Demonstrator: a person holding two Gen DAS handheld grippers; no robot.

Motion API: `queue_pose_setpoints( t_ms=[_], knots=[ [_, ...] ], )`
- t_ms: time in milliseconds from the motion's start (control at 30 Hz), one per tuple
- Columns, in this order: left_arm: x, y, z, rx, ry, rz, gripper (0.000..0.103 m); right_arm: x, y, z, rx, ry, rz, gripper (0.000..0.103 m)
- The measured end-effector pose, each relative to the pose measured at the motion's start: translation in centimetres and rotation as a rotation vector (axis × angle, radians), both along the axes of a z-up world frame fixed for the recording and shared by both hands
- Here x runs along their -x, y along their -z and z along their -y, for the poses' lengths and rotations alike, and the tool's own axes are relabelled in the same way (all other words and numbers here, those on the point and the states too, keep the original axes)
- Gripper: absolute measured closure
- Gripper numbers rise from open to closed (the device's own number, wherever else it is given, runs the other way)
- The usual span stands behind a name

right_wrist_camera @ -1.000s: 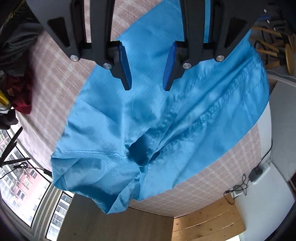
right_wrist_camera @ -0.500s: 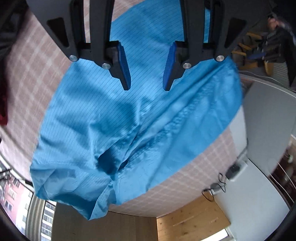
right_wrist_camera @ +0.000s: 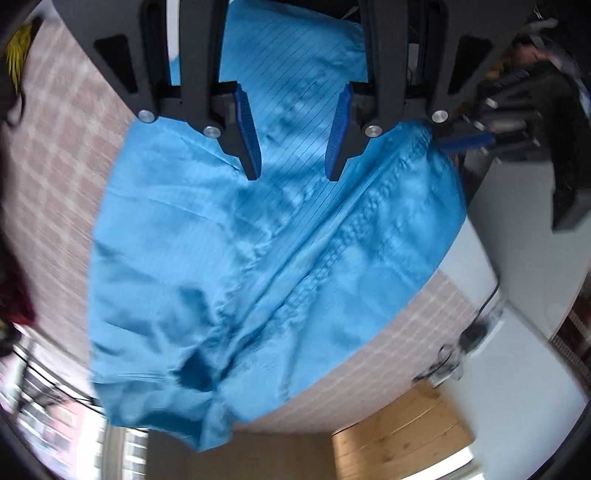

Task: Fold clothes
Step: 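Lower the coat onto the bed with the left gripper and spread it flat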

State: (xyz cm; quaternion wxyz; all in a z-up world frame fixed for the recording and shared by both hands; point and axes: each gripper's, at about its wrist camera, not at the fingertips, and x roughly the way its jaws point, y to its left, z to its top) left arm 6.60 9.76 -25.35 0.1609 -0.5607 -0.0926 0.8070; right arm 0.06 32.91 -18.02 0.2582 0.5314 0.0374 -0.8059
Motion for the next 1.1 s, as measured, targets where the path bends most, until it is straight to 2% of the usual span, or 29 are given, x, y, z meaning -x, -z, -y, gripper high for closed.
queue_pose_setpoints(
  t_ms=[100,167,233,333,467,600,733,833,933,1033,1100],
  knots=[
    [0.3,-0.4,-1.5,0.02,0.131,-0.05,0.084,-1.5,-0.9,-3.9,0.068,0.219,0.027,0.067],
    [0.4,-0.5,-1.9,0.003,0.184,-0.048,0.084,-3.0,-0.5,-6.1,0.086,0.341,0.057,0.067],
    [0.5,-0.5,-2.0,-0.03,0.229,-0.036,0.082,-4.6,-0.2,-7.8,0.089,0.422,0.076,0.067],
    [0.3,-1.2,-0.8,-0.059,0.259,-0.042,0.082,-6.3,-0.5,-8.2,0.09,0.478,0.061,0.067],
    [-0.3,-1.7,2.2,-0.075,0.232,-0.046,0.082,-5.4,-1.4,-5.9,0.106,0.446,0.029,0.067],
    [-0.4,-1.0,4.9,-0.069,0.173,-0.043,0.082,-1.7,-1.5,-0.6,0.079,0.327,0.003,0.067],
    [-1.3,-0.3,7.4,-0.054,0.121,-0.032,0.082,2.1,0.3,4.8,0.058,0.198,0.063,0.067],
    [-2.3,0.5,8.6,-0.06,0.092,-0.026,0.082,3.5,1.9,7.2,-0.024,0.163,0.085,0.067],
    [-3.5,1.3,8.4,-0.1,0.122,-0.025,0.08,4.6,3.2,7.6,-0.06,0.178,0.127,0.067],
    [-4.4,2.0,6.5,-0.082,0.176,-0.031,0.069,5.9,3.7,7.5,-0.054,0.18,0.161,0.065],
    [-4.6,2.7,5.6,-0.068,0.184,-0.021,0.069,6.7,3.7,7.6,-0.058,0.173,0.168,0.064]
  ],
)
